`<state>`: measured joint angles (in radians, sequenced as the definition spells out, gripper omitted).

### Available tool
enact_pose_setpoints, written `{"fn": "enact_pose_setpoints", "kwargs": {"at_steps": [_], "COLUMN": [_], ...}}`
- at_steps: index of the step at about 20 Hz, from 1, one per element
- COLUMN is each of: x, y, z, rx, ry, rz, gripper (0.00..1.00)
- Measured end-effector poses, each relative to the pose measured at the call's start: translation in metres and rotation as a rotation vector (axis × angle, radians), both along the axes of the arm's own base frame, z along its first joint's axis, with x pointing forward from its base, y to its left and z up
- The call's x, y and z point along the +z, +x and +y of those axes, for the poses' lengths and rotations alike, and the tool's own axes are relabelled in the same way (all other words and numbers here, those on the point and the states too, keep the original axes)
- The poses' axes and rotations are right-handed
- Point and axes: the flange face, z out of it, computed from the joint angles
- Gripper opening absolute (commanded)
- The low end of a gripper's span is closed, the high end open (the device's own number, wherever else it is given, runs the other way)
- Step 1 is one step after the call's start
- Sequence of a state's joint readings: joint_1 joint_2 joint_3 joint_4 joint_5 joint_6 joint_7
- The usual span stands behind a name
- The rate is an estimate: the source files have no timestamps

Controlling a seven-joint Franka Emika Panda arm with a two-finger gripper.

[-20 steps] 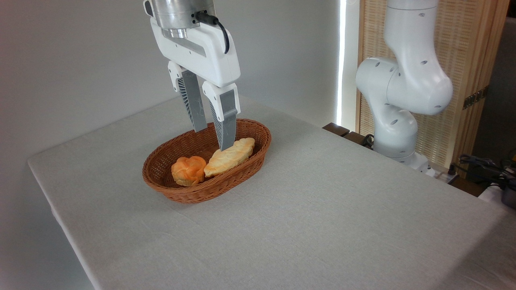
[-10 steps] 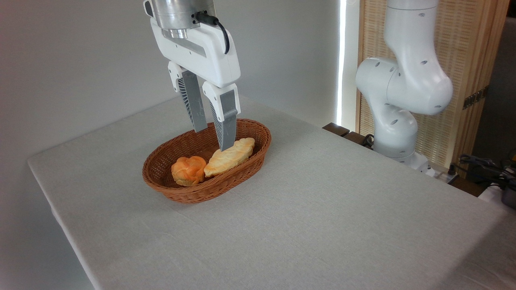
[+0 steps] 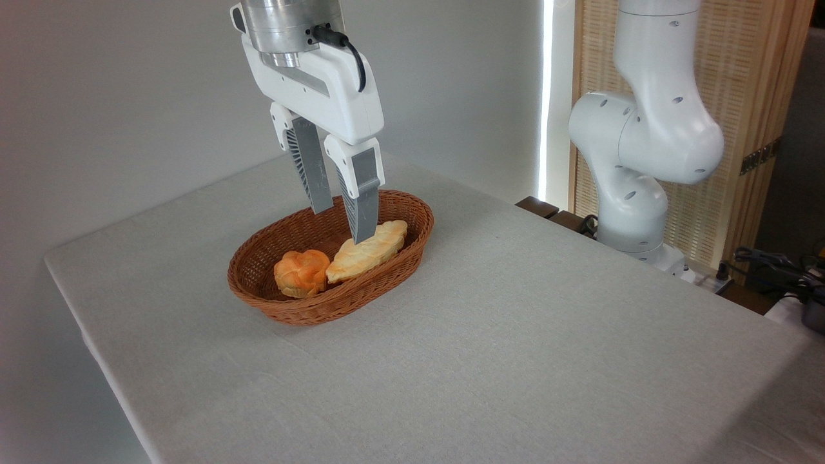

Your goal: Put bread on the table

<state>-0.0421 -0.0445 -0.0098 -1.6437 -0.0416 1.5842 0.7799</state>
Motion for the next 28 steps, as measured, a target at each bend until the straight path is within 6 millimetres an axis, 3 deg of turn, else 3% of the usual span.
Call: {"fn": "enact_pose_setpoints", "kwargs": {"at_steps": [9,13,17,21,23,28], "x": [-0.002,-0.012,-0.039,-0.088,-0.109,-0.139], "y": [-0.001,-0.001,0.001,-0.006,-0.011,-0.016], "z": [-0.014,-0.030,-0.071,-0.126,-0.141,-0.150], "rx": [-0.008,-0.033,-0.037,-0.021,-0.038,-0.064], "ry": [-0.073,-0.084,-0.085,-0.087,-0.085,-0.063], "rz": [0.010,0.013,-0.022,-0.052,-0.060,-0.102], "gripper": [1.00,1.00,1.00,1.00,1.00,1.00]}}
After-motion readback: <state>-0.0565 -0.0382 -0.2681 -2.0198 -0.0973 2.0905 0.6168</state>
